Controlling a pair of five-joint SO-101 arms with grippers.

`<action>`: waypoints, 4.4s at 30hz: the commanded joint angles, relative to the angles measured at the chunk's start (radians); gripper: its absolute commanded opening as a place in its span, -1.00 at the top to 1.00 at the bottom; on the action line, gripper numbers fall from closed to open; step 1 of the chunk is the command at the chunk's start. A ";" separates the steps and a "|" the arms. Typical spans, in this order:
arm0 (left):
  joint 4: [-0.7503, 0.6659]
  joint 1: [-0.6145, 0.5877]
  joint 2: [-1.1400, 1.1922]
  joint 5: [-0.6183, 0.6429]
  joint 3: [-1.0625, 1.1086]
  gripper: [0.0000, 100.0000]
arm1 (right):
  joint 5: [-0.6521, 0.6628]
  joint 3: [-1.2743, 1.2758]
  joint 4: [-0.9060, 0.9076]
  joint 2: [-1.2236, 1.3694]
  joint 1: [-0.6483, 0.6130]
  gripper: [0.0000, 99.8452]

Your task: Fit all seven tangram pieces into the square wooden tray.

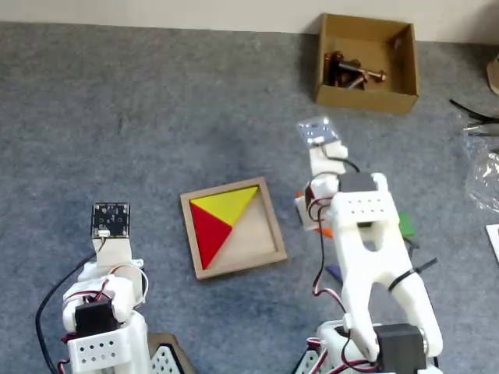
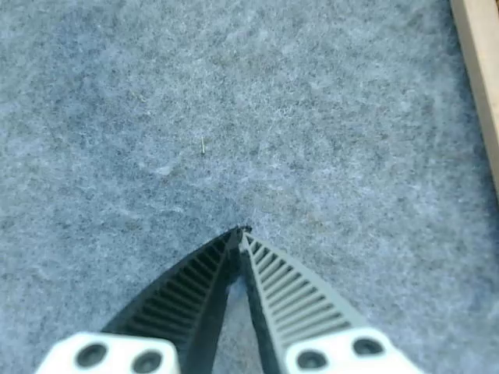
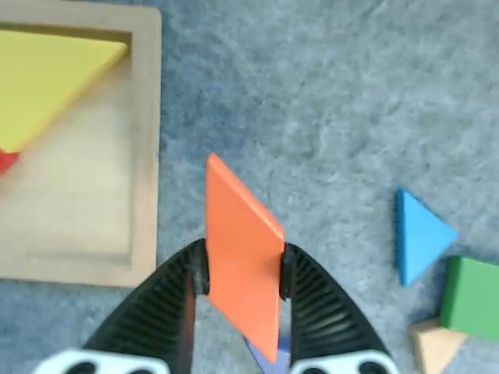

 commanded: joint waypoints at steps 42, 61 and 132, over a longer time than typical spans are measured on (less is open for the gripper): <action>0.005 -0.013 -0.005 0.009 0.019 0.99 | 0.560 0.280 -0.361 -0.453 0.127 0.98; 0.005 -0.013 -0.005 0.009 0.019 0.99 | 0.753 0.622 -0.725 -0.848 0.127 0.98; 0.005 -0.013 -0.005 0.009 0.019 0.99 | 0.255 0.354 -0.510 -0.463 0.116 0.72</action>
